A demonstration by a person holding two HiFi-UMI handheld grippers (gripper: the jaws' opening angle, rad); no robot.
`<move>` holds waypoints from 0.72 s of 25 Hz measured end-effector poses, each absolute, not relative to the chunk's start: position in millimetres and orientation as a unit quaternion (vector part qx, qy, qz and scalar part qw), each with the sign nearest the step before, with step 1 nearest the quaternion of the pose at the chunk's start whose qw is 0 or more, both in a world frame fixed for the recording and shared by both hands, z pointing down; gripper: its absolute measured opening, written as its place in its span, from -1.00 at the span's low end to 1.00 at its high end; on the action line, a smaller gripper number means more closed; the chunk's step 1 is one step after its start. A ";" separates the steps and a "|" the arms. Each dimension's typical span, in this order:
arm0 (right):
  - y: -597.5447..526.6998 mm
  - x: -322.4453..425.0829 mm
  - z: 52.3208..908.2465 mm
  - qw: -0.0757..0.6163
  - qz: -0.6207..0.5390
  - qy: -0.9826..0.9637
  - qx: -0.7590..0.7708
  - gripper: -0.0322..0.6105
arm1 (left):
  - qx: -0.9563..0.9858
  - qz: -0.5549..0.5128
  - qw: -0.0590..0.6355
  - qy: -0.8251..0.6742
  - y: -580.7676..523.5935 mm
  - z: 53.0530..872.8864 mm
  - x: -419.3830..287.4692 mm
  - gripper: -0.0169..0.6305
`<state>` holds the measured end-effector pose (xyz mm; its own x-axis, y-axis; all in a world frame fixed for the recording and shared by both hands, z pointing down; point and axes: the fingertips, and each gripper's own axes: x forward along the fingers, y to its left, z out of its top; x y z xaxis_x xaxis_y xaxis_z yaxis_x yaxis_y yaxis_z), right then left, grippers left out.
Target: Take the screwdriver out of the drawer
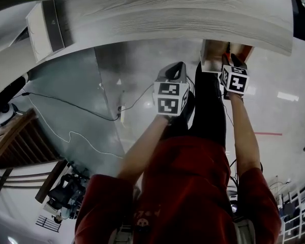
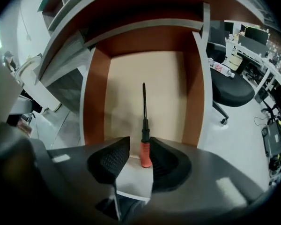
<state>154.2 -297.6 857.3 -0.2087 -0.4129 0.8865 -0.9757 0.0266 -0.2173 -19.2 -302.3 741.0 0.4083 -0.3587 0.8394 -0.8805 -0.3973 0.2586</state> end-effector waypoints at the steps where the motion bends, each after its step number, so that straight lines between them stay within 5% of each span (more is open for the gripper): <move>1: -299.7 154.5 862.6 0.323 0.442 -0.639 0.541 -0.53 | 0.754 0.358 0.367 -0.410 -304.2 744.2 -19.4 -0.95; 18: -295.9 161.5 910.3 0.403 0.468 -0.601 0.507 -0.56 | 0.734 0.370 0.387 -0.418 -311.9 769.9 -24.5 -0.95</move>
